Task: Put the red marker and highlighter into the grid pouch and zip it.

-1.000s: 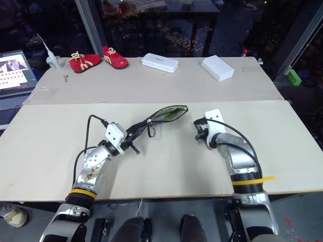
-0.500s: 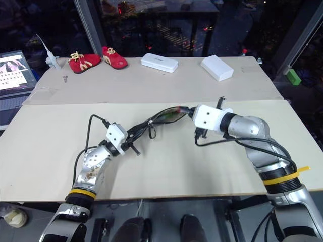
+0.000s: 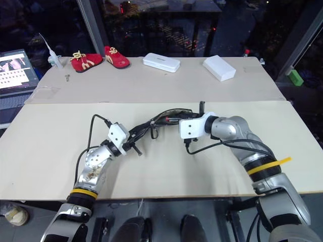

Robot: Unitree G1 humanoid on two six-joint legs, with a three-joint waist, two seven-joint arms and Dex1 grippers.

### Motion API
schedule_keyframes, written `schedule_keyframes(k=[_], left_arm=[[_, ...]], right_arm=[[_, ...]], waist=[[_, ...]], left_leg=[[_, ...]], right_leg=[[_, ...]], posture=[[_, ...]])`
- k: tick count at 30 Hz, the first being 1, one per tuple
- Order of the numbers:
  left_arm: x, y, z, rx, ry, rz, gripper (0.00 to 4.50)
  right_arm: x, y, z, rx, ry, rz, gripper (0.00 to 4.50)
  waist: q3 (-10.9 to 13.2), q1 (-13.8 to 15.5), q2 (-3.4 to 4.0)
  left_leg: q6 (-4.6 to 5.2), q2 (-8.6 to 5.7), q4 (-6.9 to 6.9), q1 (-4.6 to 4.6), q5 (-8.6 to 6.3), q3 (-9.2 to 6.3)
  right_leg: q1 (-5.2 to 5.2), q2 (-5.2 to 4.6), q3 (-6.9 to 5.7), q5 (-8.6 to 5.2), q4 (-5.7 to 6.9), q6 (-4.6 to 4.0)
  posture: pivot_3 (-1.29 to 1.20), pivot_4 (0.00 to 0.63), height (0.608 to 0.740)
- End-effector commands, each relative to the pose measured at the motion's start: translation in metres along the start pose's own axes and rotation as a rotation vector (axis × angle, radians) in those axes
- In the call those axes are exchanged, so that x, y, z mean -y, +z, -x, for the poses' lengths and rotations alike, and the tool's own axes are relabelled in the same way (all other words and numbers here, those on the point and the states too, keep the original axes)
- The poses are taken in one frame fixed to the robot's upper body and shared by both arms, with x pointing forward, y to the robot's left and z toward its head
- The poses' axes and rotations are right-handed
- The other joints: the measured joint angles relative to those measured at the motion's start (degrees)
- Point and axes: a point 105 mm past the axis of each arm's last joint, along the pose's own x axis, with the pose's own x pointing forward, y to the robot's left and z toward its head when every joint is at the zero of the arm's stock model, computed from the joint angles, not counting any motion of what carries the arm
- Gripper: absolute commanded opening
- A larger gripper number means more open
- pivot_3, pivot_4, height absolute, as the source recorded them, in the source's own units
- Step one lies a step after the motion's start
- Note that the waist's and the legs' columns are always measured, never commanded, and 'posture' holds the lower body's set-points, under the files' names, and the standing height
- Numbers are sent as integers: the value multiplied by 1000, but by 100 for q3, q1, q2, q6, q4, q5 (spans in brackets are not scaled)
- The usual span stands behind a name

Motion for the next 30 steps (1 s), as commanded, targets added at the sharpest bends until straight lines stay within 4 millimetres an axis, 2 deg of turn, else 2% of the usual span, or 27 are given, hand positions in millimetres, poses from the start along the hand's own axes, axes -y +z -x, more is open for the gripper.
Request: schedule_keyframes(k=[1, 9, 14, 16, 17, 18, 20, 21, 23, 26, 30], left_arm=[[-1, 13, -3, 50, -4, -12, 0], [-1, 15, -6, 60, -10, -15, 0], [-1, 12, -3, 57, -11, -15, 0], [-2, 12, -2, 54, -9, -16, 0], [-2, 11, -2, 54, -8, -16, 0], [-2, 11, -2, 54, -7, -15, 0], [-2, 9, -1, 51, -6, -15, 0], [-1, 9, -1, 49, -6, -15, 0], [-1, 6, 0, 46, -4, -13, 0], [-1, 5, 0, 45, -4, -11, 0], [-1, 3, 1, 44, -1, -10, 0]], right_arm=[[5, 13, -12, 56, 11, 104, 485], [17, 50, -60, 183, -4, 140, 485], [28, 60, -67, 230, -44, 80, 485], [26, 56, -65, 228, -26, 26, 1491], [27, 52, -63, 212, -31, 16, 1693], [27, 49, -62, 201, -34, 11, 2090], [32, 35, -51, 167, -57, 3, 2707], [35, 29, -46, 156, -69, -2, 2707], [55, 13, -23, 136, -151, -28, 2707], [70, 8, 8, 172, -196, -104, 2707], [65, 15, 50, 259, -89, -360, 2707]], waist=[[0, -8, 0], [0, -66, 1], [0, -22, 1], [0, -14, 1], [0, -15, 2], [0, -20, 2], [0, -24, 2], [0, -21, 2], [1, -4, 3], [1, -10, 3], [1, -35, 3]], left_leg=[[0, 0, 0, 0, 0, 0], [-2, 2, -1, 6, 1, 6], [-3, 3, -1, -1, 1, 2], [-3, 2, -1, -6, 1, -1], [-2, 1, -1, -8, 1, 0], [-2, 0, -1, -8, 1, 0], [-2, 1, -1, -7, 1, 0], [-2, 1, -1, -7, 1, -1], [-3, 1, -1, -7, 2, -2], [-2, 1, -1, -7, 1, -1], [-1, 11, -5, -3, 0, -7]], right_leg=[[-1, 0, 0, 0, 0, 0], [-5, 5, 5, 1, 8, -3], [-4, 5, 1, 2, 16, -3], [-4, 1, -1, 2, 15, -3], [-4, 0, 0, 3, 13, -2], [-3, -1, 0, 3, 12, -2], [-4, 0, -1, 3, 13, -2], [-4, 0, -2, 3, 15, -2], [-4, 0, -4, 3, 14, -2], [-3, 0, -3, 3, 12, -2], [3, 6, -8, 2, 10, -2]], posture=[[0, 150, 740], [0, 150, 740], [0, 150, 740], [0, 150, 740], [0, 150, 740], [0, 150, 740], [0, 150, 740], [0, 150, 740], [0, 150, 740], [0, 150, 740], [0, 150, 740]])
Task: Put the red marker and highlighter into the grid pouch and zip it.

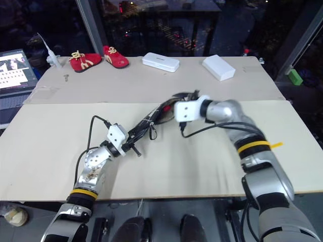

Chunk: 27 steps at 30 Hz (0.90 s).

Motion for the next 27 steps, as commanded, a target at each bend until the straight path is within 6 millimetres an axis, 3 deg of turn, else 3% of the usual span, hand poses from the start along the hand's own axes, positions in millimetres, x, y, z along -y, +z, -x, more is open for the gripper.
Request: schedule_keyframes(k=[1, 6, 10, 12, 14, 16, 27], left_arm=[[-3, 7, -1, 43, 9, -19, 0], [-4, 6, 0, 44, 21, -20, 0], [-4, 5, 1, 45, 25, -19, 0], [-4, 5, 0, 45, 25, -19, 0], [-3, 5, -1, 47, 25, -16, 0], [-2, 6, -3, 49, 21, -13, 0], [1, 8, -9, 59, 3, -5, 0]], right_arm=[[8, 23, 34, 83, 67, -239, 2707], [-2, 14, 60, -13, 97, -518, 2707], [-39, 22, 59, -37, 183, -697, 2707], [-53, 30, 47, -14, 174, -823, 2707], [-76, 31, 23, -48, 151, -929, 2707], [-87, 28, 2, -103, 104, -993, 2707], [-84, 35, -45, -173, 51, -1070, 2707]], waist=[[0, -2, 0], [0, 26, 0], [0, 72, -1], [0, 66, -1], [0, 54, -1], [-2, 53, -1], [-3, 128, 1]], left_leg=[[0, 1, 0, 2, 0, 4], [1, 0, 1, 5, -1, 7], [1, 3, 3, 12, -1, 7], [1, 4, 3, 7, -1, 6], [1, 4, 3, 8, -1, 10], [0, 9, 3, 12, -1, 10], [1, -10, 13, -5, -1, -2]], right_leg=[[0, 0, 2, 0, 0, 0], [1, -17, 3, 1, -10, -1], [3, -15, 2, 1, -9, -3], [-4, -13, 3, 1, -7, -3], [-6, -14, 8, 1, -4, -4], [-3, -12, 7, 2, -2, -6], [-4, -13, -13, 3, 1, -3]], posture=[[0, 150, 740], [0, 150, 740], [0, 150, 740], [0, 150, 740], [0, 150, 740], [0, 150, 740], [0, 150, 740]])
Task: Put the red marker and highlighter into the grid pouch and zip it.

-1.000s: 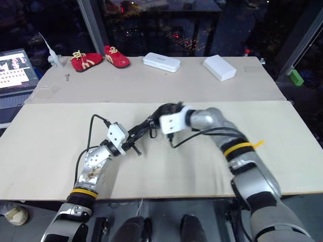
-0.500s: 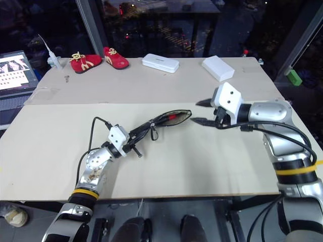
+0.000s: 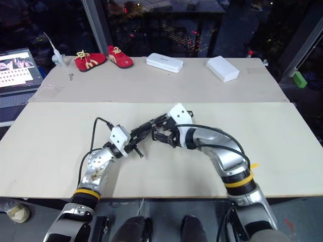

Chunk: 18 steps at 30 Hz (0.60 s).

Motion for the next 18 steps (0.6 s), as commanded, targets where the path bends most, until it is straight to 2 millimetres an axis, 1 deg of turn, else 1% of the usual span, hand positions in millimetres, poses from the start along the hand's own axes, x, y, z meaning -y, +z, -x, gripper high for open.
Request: schedule_keyframes(k=[1, 5, 7, 8, 14, 18], left_arm=[[-3, 10, -6, 44, 1, -15, 0], [-2, 11, -7, 48, 0, -15, 0], [-1, 11, -7, 49, 0, -15, 0], [-1, 12, -7, 50, 1, -15, 0], [-1, 12, -6, 52, 5, -16, 0], [-2, 13, -5, 51, 7, -19, 0]], right_arm=[[5, 8, -8, 7, -38, 5, 2707], [5, 10, -13, 5, -34, -7, 2707], [11, 5, -13, -14, -58, 4, 2203], [12, 4, -12, -16, -59, 6, 2044], [20, 8, -8, -1, -75, 25, 50], [24, 9, -4, 2, -81, 41, 50]], waist=[[0, -12, 0], [0, -25, 0], [0, -31, 0], [0, -34, 0], [0, -38, 0], [0, -46, 0]], left_leg=[[0, -1, 0, 0, 0, 1], [0, -1, 0, 1, 0, 1], [0, -1, 0, 0, 0, 1], [0, -1, 0, 0, 0, 1], [0, -1, 0, 0, 0, 0], [0, -1, 0, 0, 0, 1]], right_leg=[[-1, 0, 1, 0, 0, 0], [-2, 4, 1, 0, 0, 0], [-2, 7, 1, 0, 1, 0], [-1, 7, 1, 0, 2, 0], [-1, 7, 1, 0, 1, 0], [-1, 7, 1, 0, 1, 0]], posture=[[0, 150, 740], [0, 150, 740], [0, 150, 740], [0, 150, 740], [0, 150, 740], [0, 150, 740]])
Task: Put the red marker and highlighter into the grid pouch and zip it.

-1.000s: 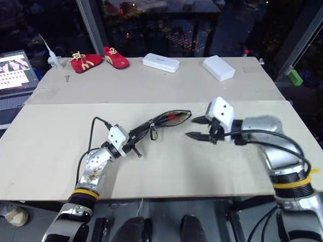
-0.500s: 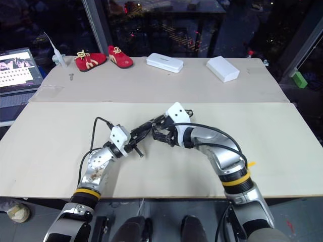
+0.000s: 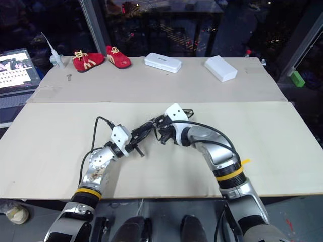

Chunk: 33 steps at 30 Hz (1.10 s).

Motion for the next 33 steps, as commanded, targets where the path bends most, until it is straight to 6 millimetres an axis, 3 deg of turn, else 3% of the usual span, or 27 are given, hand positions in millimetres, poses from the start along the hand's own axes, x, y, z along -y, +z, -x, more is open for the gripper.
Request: schedule_keyframes(k=[1, 4, 7, 12, 17, 20, 22, 27, 30, 33], left_arm=[[-3, 13, -3, 49, 10, -27, 0], [-3, 14, -2, 50, 10, -28, 0], [-4, 14, -1, 47, 12, -30, 0], [-5, 13, 1, 41, 12, -31, 0], [-4, 12, 2, 38, 8, -29, 0], [-4, 12, 1, 38, 6, -28, 0], [-4, 13, 0, 39, 5, -27, 0], [-4, 13, -1, 42, 2, -26, 0], [-3, 12, -2, 45, -1, -22, 0], [-1, 13, -3, 50, -6, -17, 0]], right_arm=[[8, 20, 9, 70, -21, 46, 50], [15, 17, 16, 54, -41, 49, 50], [32, 7, 40, 9, -67, 84, 50], [94, -2, 87, -57, -294, 119, 50], [137, -5, 122, -91, -451, 124, 50], [140, -6, 125, -88, -449, 130, 50], [129, -6, 118, -68, -389, 123, 50], [94, -7, 102, -33, -221, 80, 1444], [84, -12, 101, -32, -170, 46, 2668], [86, -10, 113, -12, -155, -34, 3503]], waist=[[0, -7, 0], [0, -11, 0], [0, 21, 0], [0, 40, -1], [0, 20, -1], [0, -14, -1], [0, -20, -1], [0, -7, -1], [0, 20, -1], [1, 49, -1]], left_leg=[[0, 0, 0, 0, 0, 0], [0, 1, 0, 0, 0, 0], [0, 1, 0, -3, 0, 0], [0, -1, 1, -11, 0, -3], [0, -1, 1, -4, 0, 1], [0, 0, 0, 2, 0, 6], [0, 1, 0, 2, 0, 6], [1, 6, 1, -1, 0, 3], [1, 7, 1, -2, 0, 2], [1, 6, 2, -1, 0, 2]], right_leg=[[0, 0, 0, 0, 0, 0], [-1, 1, 0, 0, 0, 0], [0, 0, 1, 0, 0, 0], [-1, -1, -1, 0, -7, 1], [-2, 1, 1, -1, -13, 0], [-1, 4, 7, -1, -12, 0], [-1, 4, 8, -1, -12, 0], [0, 3, 9, 0, -10, 0], [1, 1, 8, 0, -11, 0], [1, -2, 8, 0, -13, 0]], posture=[[0, 150, 740], [0, 150, 740], [0, 150, 740], [0, 150, 740], [0, 150, 740], [0, 150, 740], [0, 150, 740], [0, 150, 740], [0, 150, 740], [0, 150, 740]])
